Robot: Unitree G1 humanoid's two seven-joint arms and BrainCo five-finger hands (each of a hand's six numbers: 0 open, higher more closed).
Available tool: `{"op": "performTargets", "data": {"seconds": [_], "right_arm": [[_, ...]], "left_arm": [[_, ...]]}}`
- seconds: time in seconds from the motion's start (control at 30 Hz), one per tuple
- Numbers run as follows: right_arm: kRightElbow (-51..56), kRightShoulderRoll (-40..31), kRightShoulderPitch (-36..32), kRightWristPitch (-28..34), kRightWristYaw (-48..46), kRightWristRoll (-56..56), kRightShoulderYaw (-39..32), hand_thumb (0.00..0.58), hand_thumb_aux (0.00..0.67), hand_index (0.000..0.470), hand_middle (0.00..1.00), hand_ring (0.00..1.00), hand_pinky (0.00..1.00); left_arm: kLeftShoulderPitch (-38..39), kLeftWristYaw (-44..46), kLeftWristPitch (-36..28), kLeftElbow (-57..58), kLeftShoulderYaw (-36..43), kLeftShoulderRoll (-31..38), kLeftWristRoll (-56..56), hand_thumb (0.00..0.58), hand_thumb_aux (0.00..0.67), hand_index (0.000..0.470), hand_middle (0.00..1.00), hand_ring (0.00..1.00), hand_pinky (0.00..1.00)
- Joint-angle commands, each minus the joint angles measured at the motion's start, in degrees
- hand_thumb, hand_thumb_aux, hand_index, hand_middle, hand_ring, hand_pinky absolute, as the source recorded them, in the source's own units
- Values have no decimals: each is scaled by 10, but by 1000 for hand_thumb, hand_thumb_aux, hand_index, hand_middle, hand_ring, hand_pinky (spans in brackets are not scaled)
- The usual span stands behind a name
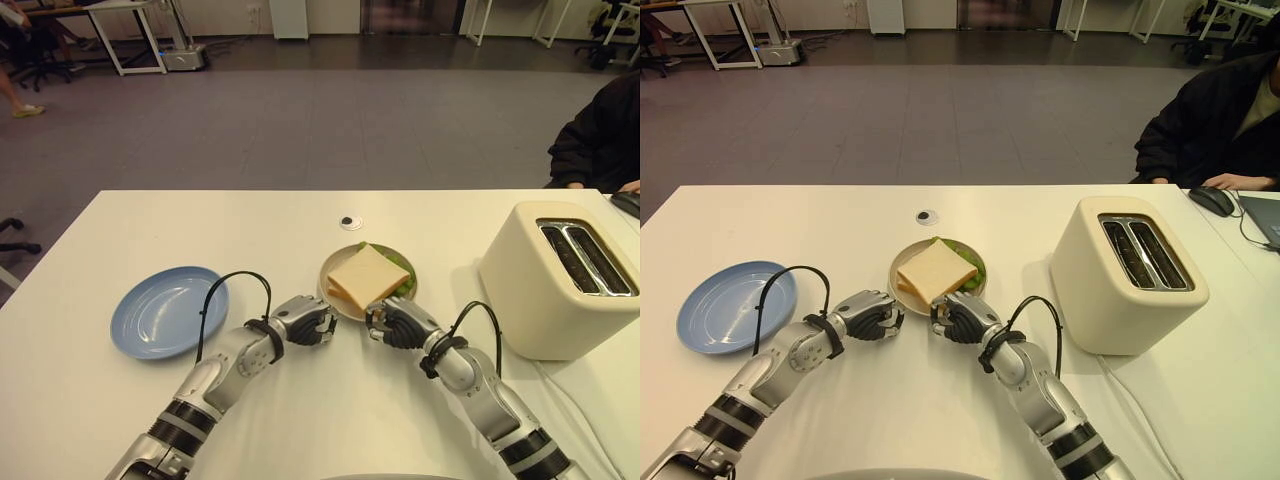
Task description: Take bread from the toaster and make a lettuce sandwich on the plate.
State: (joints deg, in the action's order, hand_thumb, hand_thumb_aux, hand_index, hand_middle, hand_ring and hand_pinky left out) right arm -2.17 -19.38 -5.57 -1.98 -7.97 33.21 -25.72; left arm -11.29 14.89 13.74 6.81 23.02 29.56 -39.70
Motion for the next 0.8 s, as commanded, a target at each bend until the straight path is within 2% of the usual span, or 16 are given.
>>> {"op": "performTargets", "data": {"seconds": [0.03, 0.13, 0.2, 0.23, 0.27, 0.3, 0.33, 0.37, 0.4, 0.43, 0.47, 0.5, 0.6, 0.8], "right_arm": [[40, 8, -16, -17, 25, 7, 9, 580, 670, 470, 1000, 1000, 1000], [35, 8, -9, -34, 20, -9, 16, 580, 670, 470, 1000, 1000, 1000], [1, 8, 8, -46, 3, -45, 31, 580, 670, 470, 1000, 1000, 1000], [-26, 11, 18, -52, -7, -81, 46, 580, 670, 470, 1000, 1000, 1000], [-52, 17, 27, -54, -20, -121, 62, 580, 670, 470, 1000, 1000, 1000], [-87, 27, 38, -49, -37, -180, 81, 580, 670, 470, 1000, 1000, 1000], [-121, 38, 47, -44, -52, -242, 100, 580, 657, 461, 725, 725, 725], [-155, 53, 54, -34, -62, -312, 124, 521, 457, 321, 439, 439, 439], [-180, 66, 59, -24, -67, -370, 146, 49, 29, 20, 0, 0, 0], [-197, 79, 59, -12, -65, -425, 174, 0, 0, 0, 0, 0, 0], [-206, 89, 56, -5, -58, -461, 201, 0, 0, 0, 0, 0, 0], [-209, 96, 53, 0, -49, -483, 223, 0, 0, 0, 0, 0, 0], [-196, 107, 47, 4, -16, -500, 277, 0, 0, 0, 0, 0, 0], [-176, 101, 77, -43, -2, -453, 309, 0, 0, 0, 0, 0, 0]], "left_arm": [[-10, -11, 7, 40, 9, -12, -2, 580, 670, 470, 1000, 1000, 1000], [-7, -11, 14, 39, 0, -14, 19, 580, 670, 470, 1000, 1000, 1000], [8, 11, 18, -1, -30, -18, 88, 580, 670, 470, 996, 996, 996], [15, 23, 16, -31, -55, -22, 136, 580, 654, 459, 882, 882, 882], [21, 36, 11, -61, -77, -26, 188, 570, 583, 409, 867, 867, 867], [28, 54, -4, -102, -103, -34, 255, 535, 483, 339, 804, 804, 804], [34, 68, -20, -140, -129, -45, 329, 493, 410, 288, 725, 725, 725], [39, 79, -36, -172, -156, -57, 403, 244, 160, 112, 694, 694, 694], [42, 83, -43, -191, -177, -67, 454, 0, 0, 0, 702, 702, 702], [45, 78, -47, -202, -198, -79, 493, 0, 0, 0, 694, 694, 694], [47, 70, -50, -208, -217, -89, 518, 0, 0, 0, 557, 557, 557], [47, 62, -52, -210, -231, -96, 531, 0, 0, 0, 486, 486, 486], [44, 30, -47, -200, -262, -118, 538, 0, 0, 0, 0, 0, 0], [83, -20, -38, -186, -286, -154, 511, 0, 0, 0, 0, 0, 0]]}}
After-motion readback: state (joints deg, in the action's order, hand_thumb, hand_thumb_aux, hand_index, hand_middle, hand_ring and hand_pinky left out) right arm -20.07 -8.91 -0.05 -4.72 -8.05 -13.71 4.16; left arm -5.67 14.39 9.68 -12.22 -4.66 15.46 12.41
